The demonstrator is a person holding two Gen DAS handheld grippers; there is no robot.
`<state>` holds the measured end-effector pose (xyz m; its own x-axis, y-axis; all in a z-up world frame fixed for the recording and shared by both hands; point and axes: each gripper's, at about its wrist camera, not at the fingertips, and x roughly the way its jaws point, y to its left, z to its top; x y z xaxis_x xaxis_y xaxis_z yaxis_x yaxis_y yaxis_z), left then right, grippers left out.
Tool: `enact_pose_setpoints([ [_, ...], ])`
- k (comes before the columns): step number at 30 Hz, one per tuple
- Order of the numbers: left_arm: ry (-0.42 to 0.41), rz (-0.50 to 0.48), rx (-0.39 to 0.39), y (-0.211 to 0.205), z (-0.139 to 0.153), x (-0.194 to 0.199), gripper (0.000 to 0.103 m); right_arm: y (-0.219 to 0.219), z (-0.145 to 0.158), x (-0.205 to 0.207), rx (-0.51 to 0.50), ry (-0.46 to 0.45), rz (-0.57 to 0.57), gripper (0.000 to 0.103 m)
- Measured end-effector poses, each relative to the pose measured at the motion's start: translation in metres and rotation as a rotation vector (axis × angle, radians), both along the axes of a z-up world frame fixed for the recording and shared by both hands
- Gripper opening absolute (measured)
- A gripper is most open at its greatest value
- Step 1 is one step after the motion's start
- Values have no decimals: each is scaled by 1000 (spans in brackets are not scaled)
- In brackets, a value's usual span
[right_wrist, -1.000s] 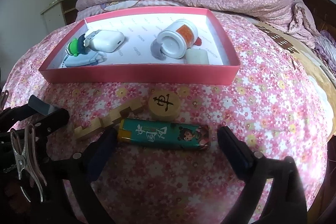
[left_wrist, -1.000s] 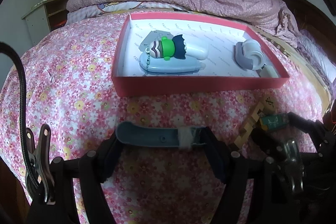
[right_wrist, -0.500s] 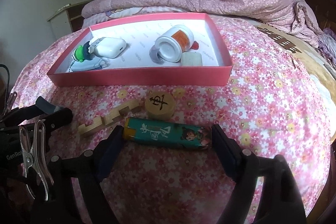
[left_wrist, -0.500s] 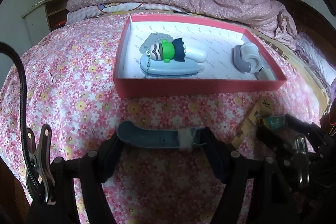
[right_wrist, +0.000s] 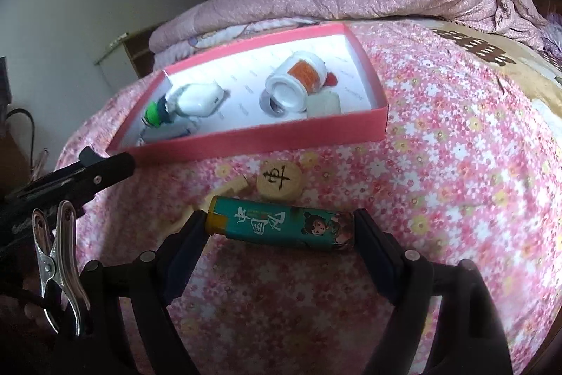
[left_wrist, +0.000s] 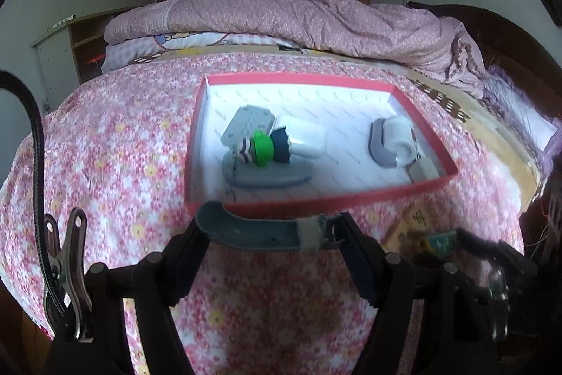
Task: Organize rigid objects
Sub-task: 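Lower the blue toy and green box into the tray and open both tools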
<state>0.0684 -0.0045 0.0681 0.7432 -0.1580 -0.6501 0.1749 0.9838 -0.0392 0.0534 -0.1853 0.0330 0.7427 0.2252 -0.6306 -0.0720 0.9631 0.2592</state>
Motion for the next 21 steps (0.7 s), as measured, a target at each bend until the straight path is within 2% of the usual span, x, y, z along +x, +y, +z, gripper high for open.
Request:
enact_pose_setpoints([
  [6, -17, -5, 15, -5, 11, 21, 76, 0, 20, 0, -18, -48, 21, 84],
  [13, -6, -14, -17, -9, 23, 63, 76, 0, 39, 17, -55, -77, 53, 84],
  [21, 6, -1, -24, -14, 23, 105, 77, -7, 50, 30, -41, -97, 35, 84],
])
